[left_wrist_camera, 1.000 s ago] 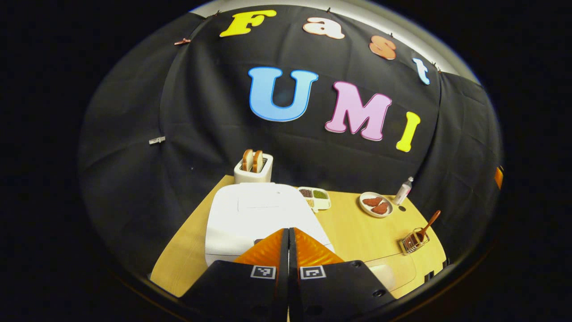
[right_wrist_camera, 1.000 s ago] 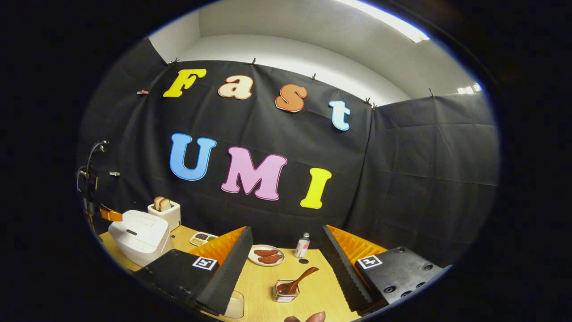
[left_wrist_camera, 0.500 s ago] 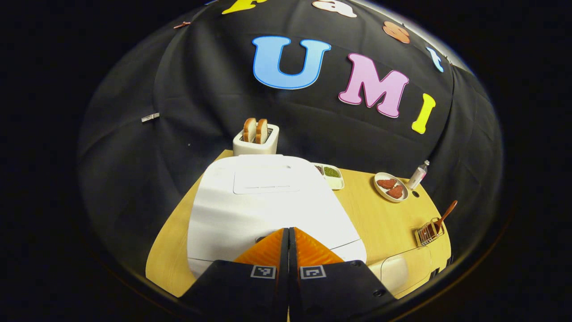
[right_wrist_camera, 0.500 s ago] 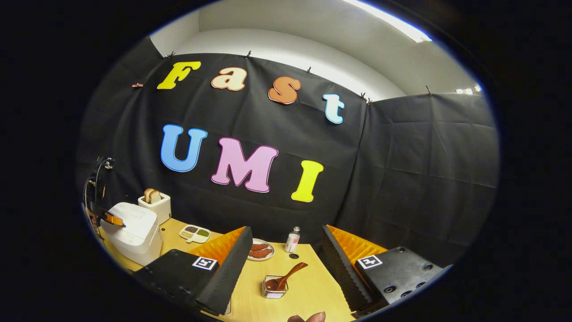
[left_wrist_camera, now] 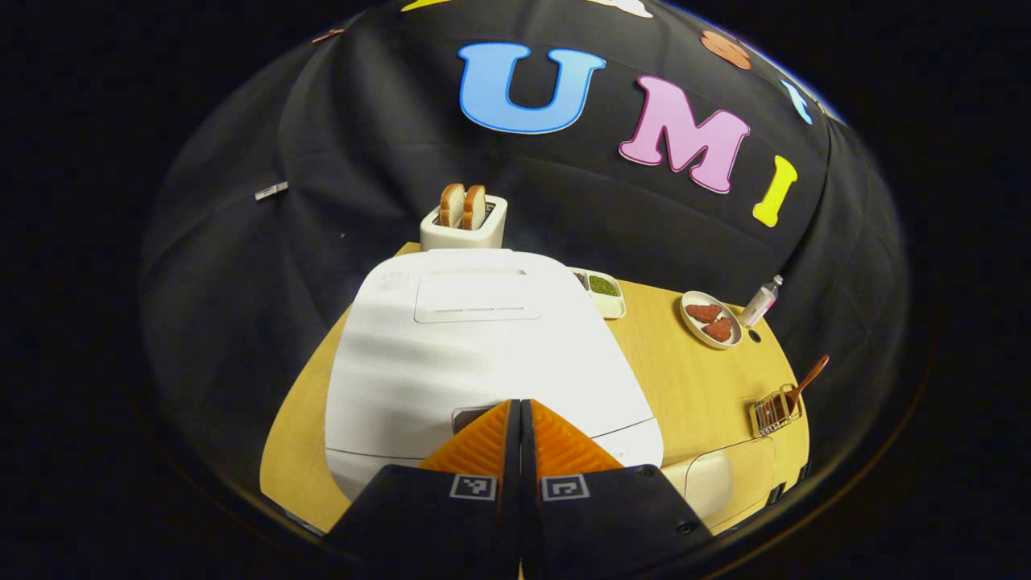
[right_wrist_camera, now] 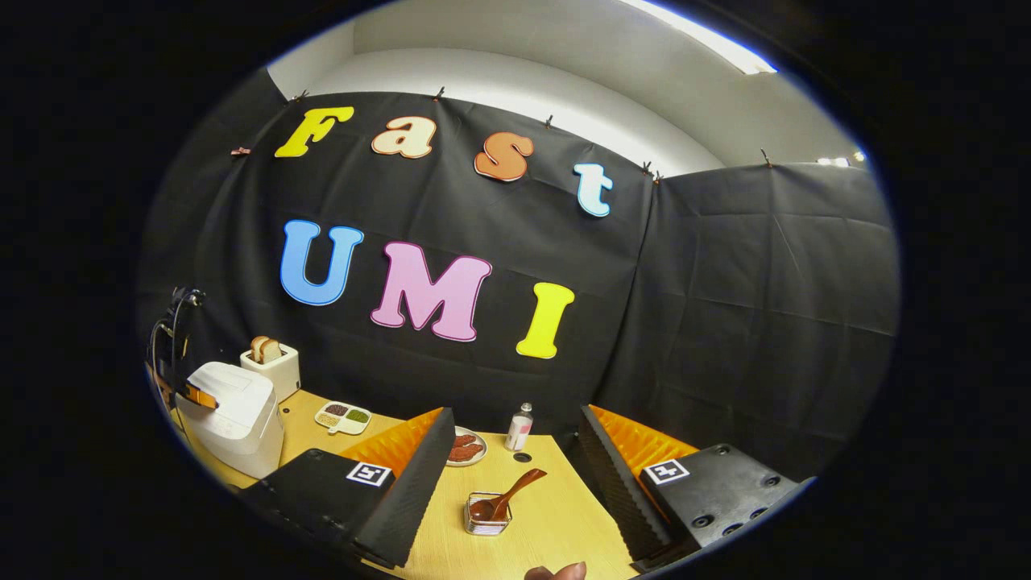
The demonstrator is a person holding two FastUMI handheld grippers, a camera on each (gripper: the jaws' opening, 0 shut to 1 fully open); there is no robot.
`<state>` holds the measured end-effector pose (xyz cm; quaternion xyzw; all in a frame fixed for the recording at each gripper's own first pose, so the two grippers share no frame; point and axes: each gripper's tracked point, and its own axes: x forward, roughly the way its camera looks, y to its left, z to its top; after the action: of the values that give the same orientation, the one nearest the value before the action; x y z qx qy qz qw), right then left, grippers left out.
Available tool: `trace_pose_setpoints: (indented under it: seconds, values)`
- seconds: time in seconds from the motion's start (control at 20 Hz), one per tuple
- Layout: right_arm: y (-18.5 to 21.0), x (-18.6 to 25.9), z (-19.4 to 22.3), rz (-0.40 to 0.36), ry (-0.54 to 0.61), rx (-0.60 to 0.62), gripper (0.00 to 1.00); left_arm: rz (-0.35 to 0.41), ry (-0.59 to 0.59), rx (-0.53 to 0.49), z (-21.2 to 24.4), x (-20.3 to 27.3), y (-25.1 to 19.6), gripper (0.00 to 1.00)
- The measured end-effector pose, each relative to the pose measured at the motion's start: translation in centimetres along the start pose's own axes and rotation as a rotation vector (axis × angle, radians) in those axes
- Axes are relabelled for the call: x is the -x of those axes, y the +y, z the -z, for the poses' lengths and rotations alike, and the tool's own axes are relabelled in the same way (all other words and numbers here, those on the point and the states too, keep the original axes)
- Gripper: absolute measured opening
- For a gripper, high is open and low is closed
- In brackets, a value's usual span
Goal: Close the left gripper, press the button to open the rice cooker; take a wooden spoon from the chopstick holder with the right hand, scoop a spoonful of rice and pour it into the rice cooker, then put the wooden spoon back into the chopstick holder.
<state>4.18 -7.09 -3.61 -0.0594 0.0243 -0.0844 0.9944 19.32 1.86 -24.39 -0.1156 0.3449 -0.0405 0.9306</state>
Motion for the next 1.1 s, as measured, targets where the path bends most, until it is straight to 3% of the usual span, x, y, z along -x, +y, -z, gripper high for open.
trace_pose_setpoints:
  seconds: [0.3, 0.95, 1.05, 1.1]
  values:
    - [-0.8, 0.1, 0.3, 0.004, 0.000, -0.004, 0.97, 0.018, -0.106, -0.076, -2.9, 1.2, -0.4, 0.06]
    - [-2.7, 0.2, 0.8, 0.023, 0.008, 0.022, 0.97, -0.070, -0.431, -0.148, -11.9, 5.5, -1.0, 0.09]
    - [-3.0, 0.1, 1.0, 0.025, 0.013, 0.019, 0.98, -0.063, -0.474, -0.178, -12.8, 6.3, -1.5, 0.17]
    - [-2.9, -0.1, 1.1, 0.023, 0.016, 0.016, 0.98, -0.071, -0.494, -0.196, -13.3, 6.7, -1.6, 0.31]
